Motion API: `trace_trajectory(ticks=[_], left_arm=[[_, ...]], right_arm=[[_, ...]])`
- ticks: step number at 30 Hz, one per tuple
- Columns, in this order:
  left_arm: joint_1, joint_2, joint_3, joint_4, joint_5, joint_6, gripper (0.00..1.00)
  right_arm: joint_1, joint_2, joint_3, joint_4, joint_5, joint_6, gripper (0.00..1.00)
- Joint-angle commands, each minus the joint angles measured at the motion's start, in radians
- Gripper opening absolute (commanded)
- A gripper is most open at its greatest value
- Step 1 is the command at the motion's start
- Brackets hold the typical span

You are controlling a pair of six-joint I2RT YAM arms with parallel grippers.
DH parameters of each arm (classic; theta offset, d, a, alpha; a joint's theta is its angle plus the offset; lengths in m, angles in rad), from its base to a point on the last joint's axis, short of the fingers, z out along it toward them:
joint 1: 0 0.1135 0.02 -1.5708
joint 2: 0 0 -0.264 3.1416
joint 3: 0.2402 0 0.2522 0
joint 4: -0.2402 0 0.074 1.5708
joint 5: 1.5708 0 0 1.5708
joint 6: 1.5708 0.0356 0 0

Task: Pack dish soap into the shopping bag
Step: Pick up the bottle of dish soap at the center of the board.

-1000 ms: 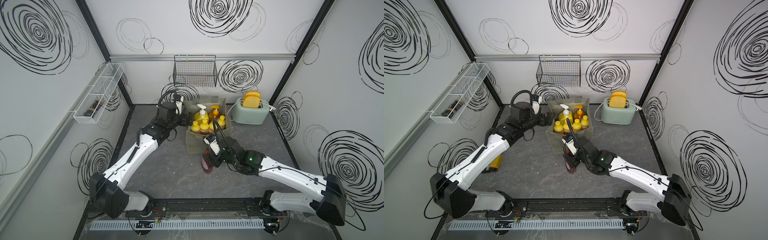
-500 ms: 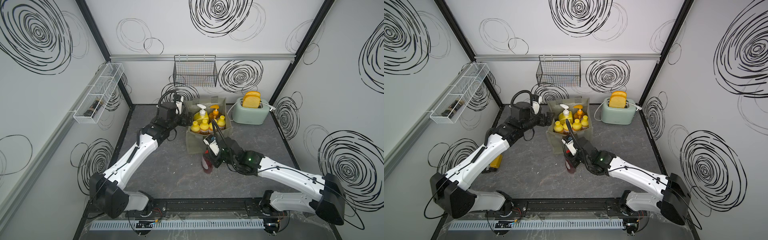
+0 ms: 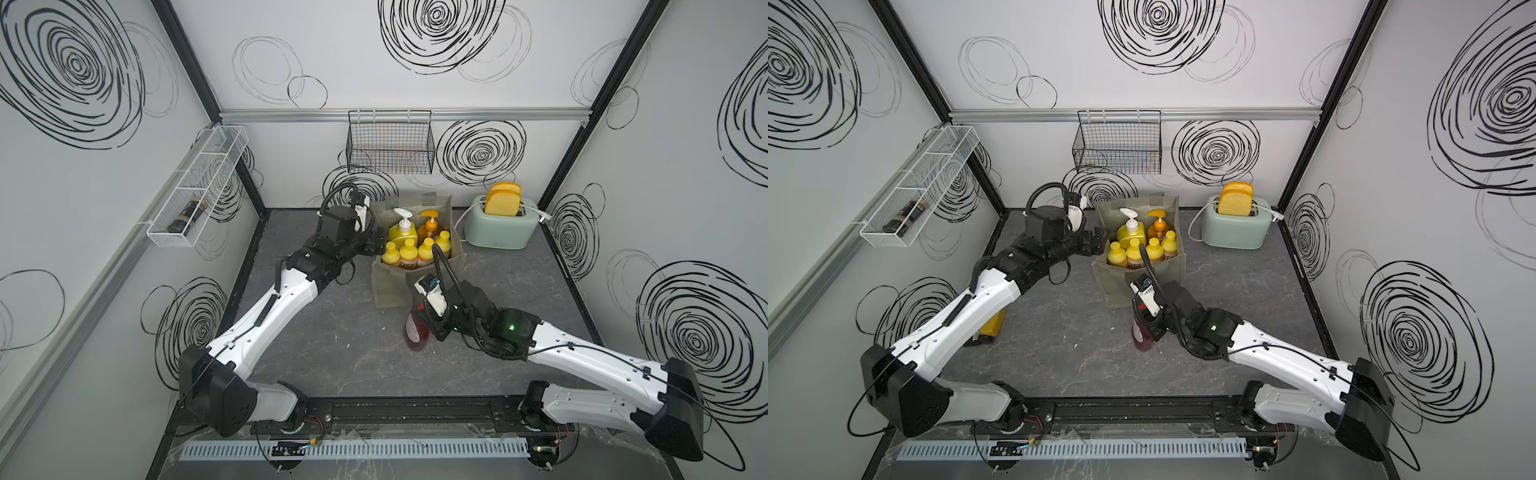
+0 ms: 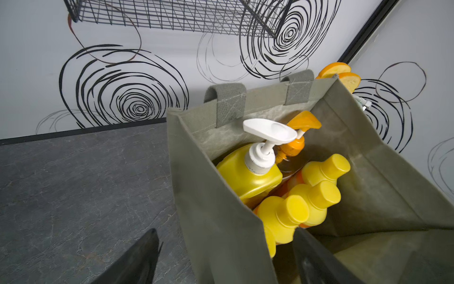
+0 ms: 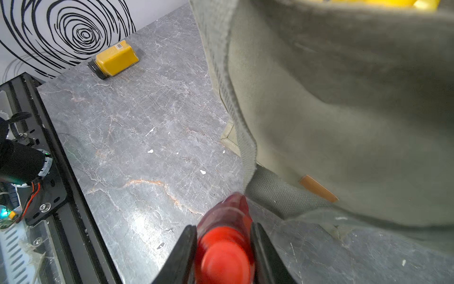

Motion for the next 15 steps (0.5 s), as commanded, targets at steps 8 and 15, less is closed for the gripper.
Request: trace_trajectory(ticks=[8,15], left_arm=[[-0.058,-0.083,-0.222,0.076,-0.036,-0.093,0.50],[-0.092,-0.161,-0.341,0.152,-0.087,-0.146,0.41]], right_arm=[[0.007,-0.106,0.015,-0.088,-0.004,0.017,0.06],[0.007,-0.163,0.022,-0.138,-0.011,0.018,0.03]])
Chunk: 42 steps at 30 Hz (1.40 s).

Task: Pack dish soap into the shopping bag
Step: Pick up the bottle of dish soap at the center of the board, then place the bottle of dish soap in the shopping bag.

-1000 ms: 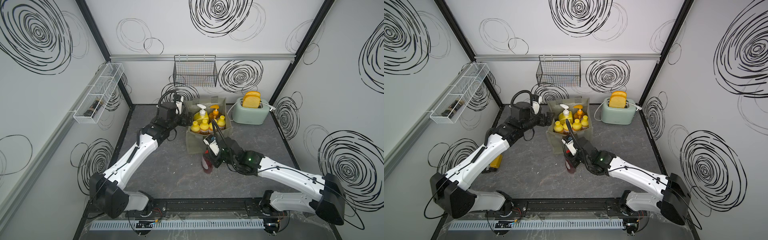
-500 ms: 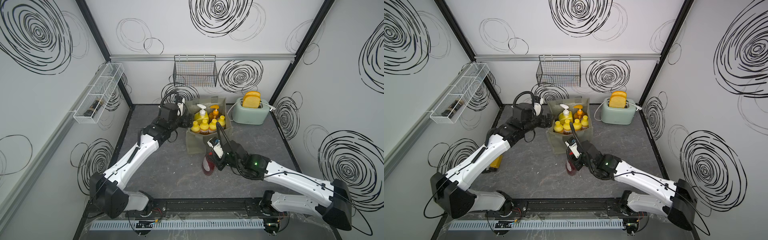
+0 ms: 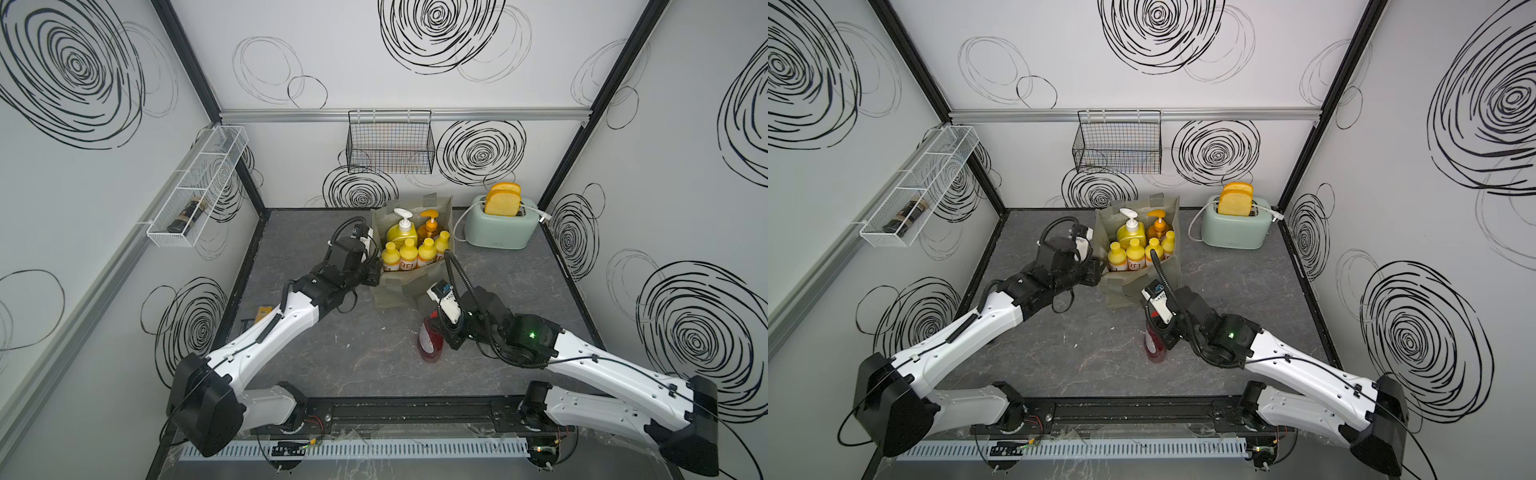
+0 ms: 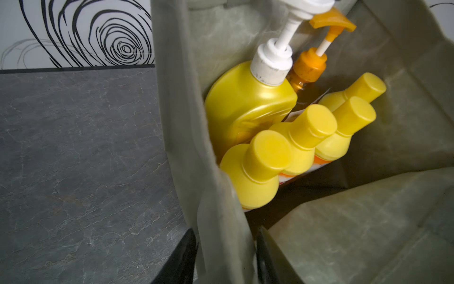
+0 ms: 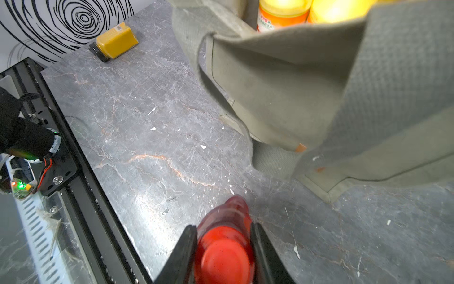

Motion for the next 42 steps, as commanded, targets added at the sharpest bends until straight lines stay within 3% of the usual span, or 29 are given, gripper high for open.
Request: trace_trajectory(ticks=[1,5,14,25,42], left_arm=[[-0.015,-0.042,-0.049,0.089,-0.034,-0.042,0.40],[-0.018,-0.049,-0.072,0.132,-0.048,-0.042,0.39],[-0.018,-0.133,-0.131,0.243,-0.050,-0.039,0.53],[-0.005,-0.170,-0.167,0.274,-0.024,-0.031,0.52],[0.014,-0.206,-0.228,0.309,-0.009,-0.035,0.50]], right_arm=[[0.006,-0.036,0.037,0.020,-0.002,0.010,0.03],[0.006,-0.030,0.092,-0.028,-0.014,0.006,0.00],[0.007,-0.022,0.290,-0.110,-0.069,-0.002,0.00],[0.007,0.028,0.549,-0.191,-0.201,0.014,0.00],[-0.003,0.165,0.858,-0.192,-0.108,-0.011,0.00]])
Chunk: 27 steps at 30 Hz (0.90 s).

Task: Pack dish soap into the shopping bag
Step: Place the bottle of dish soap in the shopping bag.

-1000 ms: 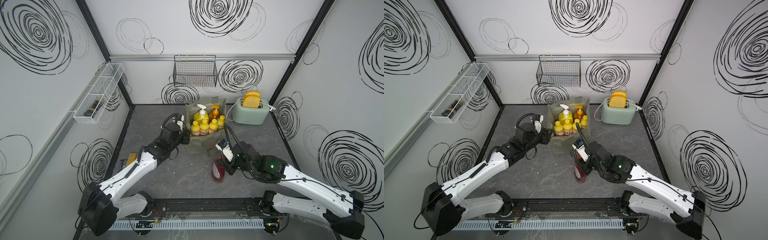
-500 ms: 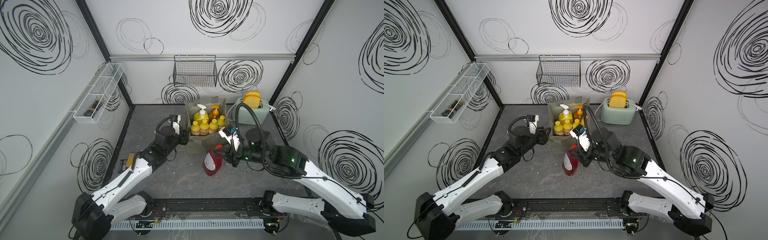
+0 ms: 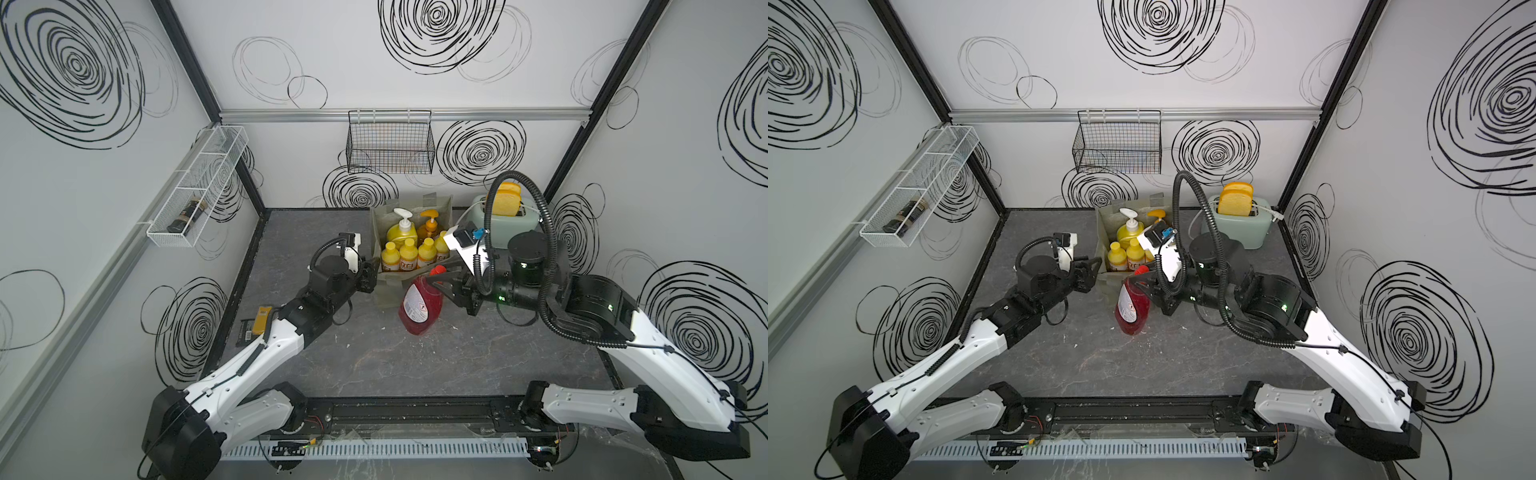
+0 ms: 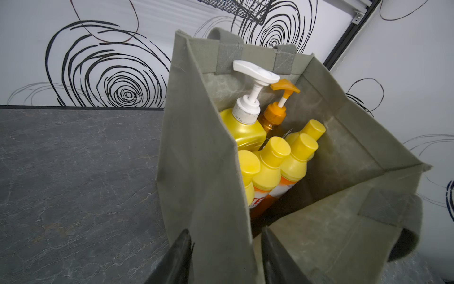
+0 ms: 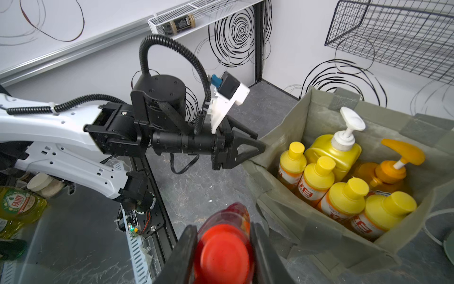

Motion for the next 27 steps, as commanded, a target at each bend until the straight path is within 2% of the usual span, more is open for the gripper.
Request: trace_trajectory(ticks=[1,5,17,27], left_arm=[[0.016,-0.022,-0.020,0.040,0.002,-0.004,0.51],[0.022,-0.033,-0.029,0.047,0.000,-0.004,0.53],[0.022,-0.032,-0.035,0.053,0.008,0.002,0.53],[0.019,-0.043,-0.039,0.060,0.020,0.000,0.53]], right_arm=[[-0.007,0.012,0.094,0.115,0.045,-0.013,0.00],[-0.043,0.049,0.137,0.144,0.060,-0.028,0.00],[-0.201,0.184,0.241,0.268,-0.017,-0.045,0.00],[-0.245,0.313,0.341,0.381,0.006,-0.055,0.00]])
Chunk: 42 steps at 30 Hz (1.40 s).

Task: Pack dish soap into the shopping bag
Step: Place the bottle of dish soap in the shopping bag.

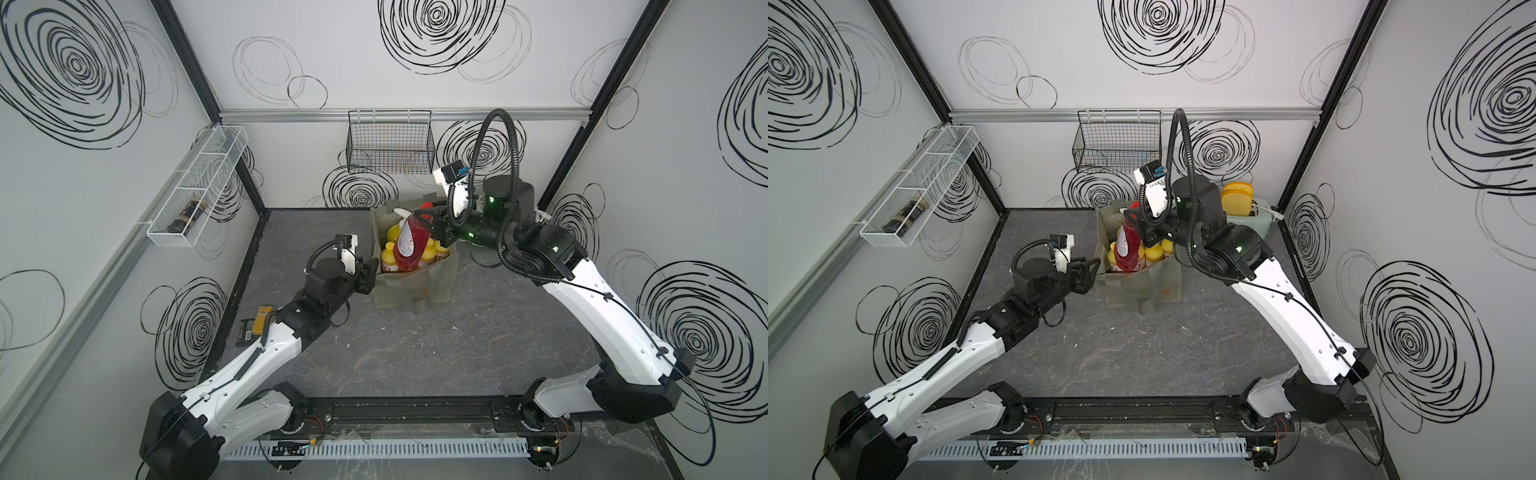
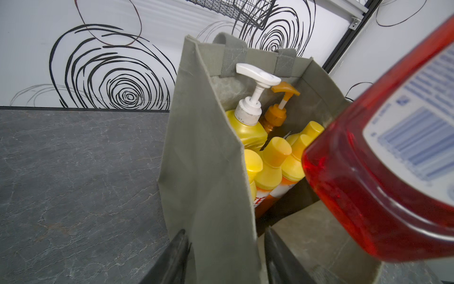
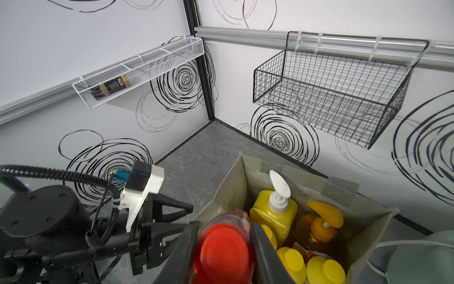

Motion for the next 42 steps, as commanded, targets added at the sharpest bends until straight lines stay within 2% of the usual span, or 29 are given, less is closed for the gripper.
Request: trace_trajectory(ticks=[1,6,8,11,14,29,42], left_arm=[[0.006,-0.022,-0.017,0.046,0.011,0.000,0.53],[0.007,-0.036,-0.025,0.051,0.014,0.008,0.56],[0.007,-0.048,-0.030,0.056,0.007,0.012,0.66],[0.007,-0.069,-0.041,0.068,-0.003,0.016,0.85],[0.009,-0.094,-0.058,0.085,-0.020,0.018,0.90],[0.042,-0.138,-0.095,0.116,-0.016,0.016,0.93],[0.047,-0.127,-0.099,0.131,0.020,0.020,0.94]], right_arm=[[-0.004,0.015,0.101,0.215,0.012,-0.010,0.00],[-0.004,0.082,0.142,0.257,0.030,-0.002,0.00],[-0.004,0.102,0.148,0.277,0.034,0.006,0.00],[-0.001,0.123,0.148,0.310,0.054,0.010,0.00],[0.002,0.143,0.142,0.341,0.083,0.007,0.00],[0.011,0.274,0.236,0.395,0.140,-0.010,0.00],[0.075,0.323,0.232,0.393,0.291,-0.049,0.00]])
